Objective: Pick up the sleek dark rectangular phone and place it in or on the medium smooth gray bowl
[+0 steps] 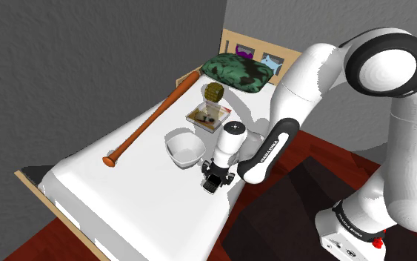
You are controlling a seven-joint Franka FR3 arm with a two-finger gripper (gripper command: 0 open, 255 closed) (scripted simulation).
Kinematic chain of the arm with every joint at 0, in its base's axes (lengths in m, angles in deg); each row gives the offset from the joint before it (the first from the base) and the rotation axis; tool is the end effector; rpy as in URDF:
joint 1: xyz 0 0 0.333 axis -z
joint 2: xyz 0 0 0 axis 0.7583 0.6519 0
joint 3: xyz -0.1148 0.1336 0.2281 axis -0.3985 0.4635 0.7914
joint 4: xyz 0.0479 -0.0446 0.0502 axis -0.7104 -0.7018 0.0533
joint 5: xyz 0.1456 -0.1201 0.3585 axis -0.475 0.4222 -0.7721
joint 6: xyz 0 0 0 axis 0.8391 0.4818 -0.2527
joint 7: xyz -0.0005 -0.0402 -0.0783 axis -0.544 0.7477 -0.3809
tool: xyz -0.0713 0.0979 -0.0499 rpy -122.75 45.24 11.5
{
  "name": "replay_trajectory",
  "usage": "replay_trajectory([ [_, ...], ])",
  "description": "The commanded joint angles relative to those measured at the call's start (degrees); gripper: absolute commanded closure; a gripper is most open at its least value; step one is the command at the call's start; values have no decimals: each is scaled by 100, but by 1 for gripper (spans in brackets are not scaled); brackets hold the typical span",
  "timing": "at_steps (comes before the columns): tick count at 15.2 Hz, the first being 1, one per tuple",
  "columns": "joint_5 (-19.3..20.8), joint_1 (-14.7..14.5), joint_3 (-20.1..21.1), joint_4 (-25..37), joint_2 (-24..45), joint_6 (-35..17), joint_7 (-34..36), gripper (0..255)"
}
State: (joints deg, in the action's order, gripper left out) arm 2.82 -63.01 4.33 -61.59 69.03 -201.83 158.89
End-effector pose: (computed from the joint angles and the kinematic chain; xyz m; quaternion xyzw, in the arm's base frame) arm 0.4100 0.2174 0.0377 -0.8636 0.5033 -0.0031 0.0316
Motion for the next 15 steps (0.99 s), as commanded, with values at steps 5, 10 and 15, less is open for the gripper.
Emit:
replay_trajectory([
  [5,-55,110,122,-64,-163,114,-52,255],
  [10,-245,398,455,-220,-602,423,-210,255],
  [15,-524,692,812,-346,-1037,747,-423,255],
])
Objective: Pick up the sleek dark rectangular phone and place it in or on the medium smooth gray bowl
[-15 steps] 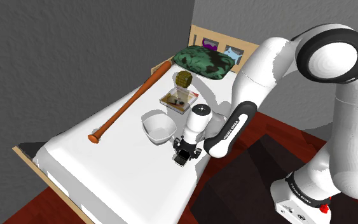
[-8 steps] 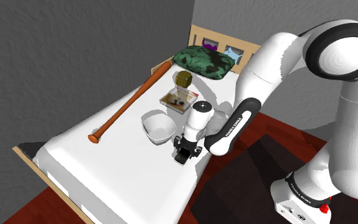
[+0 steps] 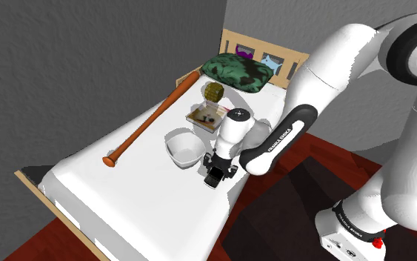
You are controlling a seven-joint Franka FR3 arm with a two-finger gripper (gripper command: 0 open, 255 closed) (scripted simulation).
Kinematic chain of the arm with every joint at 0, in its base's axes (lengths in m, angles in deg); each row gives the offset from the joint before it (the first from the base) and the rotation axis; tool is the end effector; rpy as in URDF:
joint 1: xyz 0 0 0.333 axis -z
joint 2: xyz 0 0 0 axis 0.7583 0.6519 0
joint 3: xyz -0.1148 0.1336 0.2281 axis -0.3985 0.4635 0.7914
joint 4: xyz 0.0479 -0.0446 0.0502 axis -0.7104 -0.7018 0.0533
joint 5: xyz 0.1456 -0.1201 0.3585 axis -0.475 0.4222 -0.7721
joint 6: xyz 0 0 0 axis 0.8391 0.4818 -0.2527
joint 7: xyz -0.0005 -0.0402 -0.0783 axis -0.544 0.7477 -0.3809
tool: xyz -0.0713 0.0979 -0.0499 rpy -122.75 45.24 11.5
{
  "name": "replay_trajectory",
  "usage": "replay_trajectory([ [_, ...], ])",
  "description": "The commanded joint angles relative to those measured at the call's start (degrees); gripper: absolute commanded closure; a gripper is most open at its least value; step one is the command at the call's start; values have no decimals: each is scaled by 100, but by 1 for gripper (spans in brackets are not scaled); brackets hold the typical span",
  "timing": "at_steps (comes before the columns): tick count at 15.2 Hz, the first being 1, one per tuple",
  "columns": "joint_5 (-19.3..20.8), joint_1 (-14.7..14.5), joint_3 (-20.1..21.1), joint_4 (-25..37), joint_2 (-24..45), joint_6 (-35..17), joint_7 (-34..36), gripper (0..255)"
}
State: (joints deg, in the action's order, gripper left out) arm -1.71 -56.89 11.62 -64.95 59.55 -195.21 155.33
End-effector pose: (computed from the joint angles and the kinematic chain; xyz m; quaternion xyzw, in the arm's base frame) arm 0.4138 0.2210 0.0927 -0.8636 0.5032 -0.0028 0.0319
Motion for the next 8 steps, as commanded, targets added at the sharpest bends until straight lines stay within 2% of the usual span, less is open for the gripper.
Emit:
replay_trajectory([
  [1,-136,137,155,-31,-176,151,-116,255],
  [8,-683,489,619,-141,-784,631,-512,255],
])
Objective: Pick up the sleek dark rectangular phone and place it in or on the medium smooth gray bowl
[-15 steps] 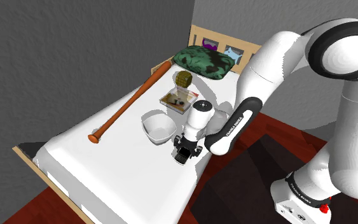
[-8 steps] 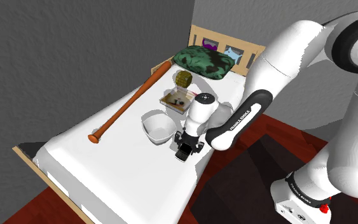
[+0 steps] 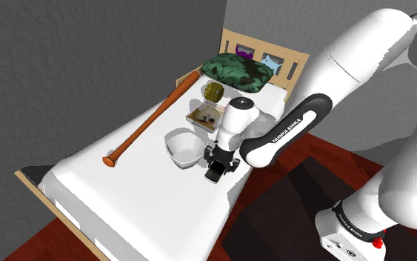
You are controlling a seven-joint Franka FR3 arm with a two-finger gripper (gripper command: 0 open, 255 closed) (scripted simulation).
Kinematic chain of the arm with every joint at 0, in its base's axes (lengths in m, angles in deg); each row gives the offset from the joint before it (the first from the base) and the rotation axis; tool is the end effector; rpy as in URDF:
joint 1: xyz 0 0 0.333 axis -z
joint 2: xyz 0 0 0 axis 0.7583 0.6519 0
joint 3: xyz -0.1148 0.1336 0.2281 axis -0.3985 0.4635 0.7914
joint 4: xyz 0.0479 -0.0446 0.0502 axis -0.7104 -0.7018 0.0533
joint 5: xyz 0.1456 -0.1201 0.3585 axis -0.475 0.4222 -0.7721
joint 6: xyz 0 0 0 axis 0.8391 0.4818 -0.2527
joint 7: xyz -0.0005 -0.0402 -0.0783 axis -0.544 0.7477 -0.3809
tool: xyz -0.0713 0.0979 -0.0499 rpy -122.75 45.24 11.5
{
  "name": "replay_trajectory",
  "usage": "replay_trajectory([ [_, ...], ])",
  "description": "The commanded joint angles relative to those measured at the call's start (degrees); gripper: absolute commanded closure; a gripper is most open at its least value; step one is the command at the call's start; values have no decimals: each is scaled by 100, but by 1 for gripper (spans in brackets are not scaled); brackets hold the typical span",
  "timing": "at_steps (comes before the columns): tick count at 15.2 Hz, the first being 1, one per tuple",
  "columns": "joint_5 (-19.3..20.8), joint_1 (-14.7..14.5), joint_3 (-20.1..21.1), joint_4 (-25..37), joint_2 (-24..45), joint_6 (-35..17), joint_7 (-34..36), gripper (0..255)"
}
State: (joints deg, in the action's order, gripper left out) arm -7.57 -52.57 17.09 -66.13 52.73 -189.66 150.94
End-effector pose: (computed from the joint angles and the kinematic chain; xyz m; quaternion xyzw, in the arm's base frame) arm 0.4196 0.2222 0.1345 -0.8636 0.5032 -0.0029 0.0318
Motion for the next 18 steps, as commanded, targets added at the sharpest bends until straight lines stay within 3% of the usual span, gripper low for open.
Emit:
replay_trajectory([
  [1,-183,97,129,-32,-189,148,-134,255],
  [12,-1072,330,504,-32,-1097,966,-755,255],
  [18,-367,272,205,1491,4,1501,-509,255],
])
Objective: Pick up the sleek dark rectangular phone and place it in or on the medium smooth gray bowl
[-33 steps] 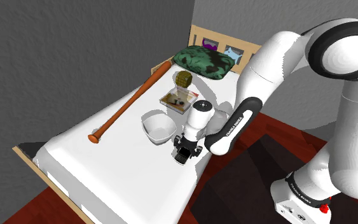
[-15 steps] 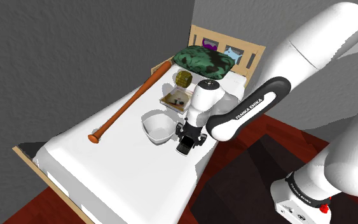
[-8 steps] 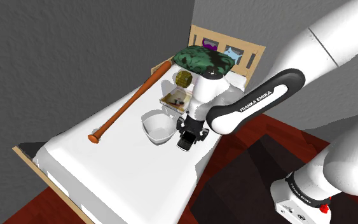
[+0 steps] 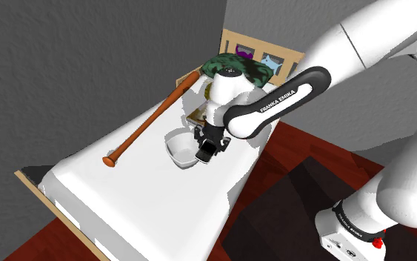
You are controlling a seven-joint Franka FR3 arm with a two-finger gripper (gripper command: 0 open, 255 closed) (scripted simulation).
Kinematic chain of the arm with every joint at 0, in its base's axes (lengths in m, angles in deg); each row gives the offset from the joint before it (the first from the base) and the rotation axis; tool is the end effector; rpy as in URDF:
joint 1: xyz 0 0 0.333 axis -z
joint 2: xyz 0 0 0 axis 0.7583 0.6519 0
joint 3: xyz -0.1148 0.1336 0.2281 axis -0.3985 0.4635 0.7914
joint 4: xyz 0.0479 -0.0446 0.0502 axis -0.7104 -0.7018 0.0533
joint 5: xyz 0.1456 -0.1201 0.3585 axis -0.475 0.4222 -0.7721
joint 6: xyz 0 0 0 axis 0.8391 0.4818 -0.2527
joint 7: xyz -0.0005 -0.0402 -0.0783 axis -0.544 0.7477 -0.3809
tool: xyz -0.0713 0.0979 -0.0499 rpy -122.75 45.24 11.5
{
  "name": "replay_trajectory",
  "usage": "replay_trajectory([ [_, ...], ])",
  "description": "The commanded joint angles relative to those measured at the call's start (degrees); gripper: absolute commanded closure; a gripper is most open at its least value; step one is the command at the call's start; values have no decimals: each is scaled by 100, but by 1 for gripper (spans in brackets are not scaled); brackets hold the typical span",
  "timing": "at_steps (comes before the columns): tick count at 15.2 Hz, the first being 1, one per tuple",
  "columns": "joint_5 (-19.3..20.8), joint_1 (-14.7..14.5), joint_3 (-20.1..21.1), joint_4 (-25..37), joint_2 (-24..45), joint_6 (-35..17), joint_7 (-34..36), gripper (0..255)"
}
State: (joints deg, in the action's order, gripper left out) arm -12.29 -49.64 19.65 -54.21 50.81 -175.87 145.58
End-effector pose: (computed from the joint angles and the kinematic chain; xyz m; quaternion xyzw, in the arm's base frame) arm 0.4859 0.2341 0.2044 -0.8635 0.5032 -0.0023 0.0320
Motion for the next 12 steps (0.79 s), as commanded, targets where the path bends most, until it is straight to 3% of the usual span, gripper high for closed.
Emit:
replay_trajectory([
  [1,183,-47,-97,570,376,228,42,255],
  [8,555,-309,-382,2773,1743,1135,6,255],
  [12,640,-358,-449,2749,1942,917,53,255],
])
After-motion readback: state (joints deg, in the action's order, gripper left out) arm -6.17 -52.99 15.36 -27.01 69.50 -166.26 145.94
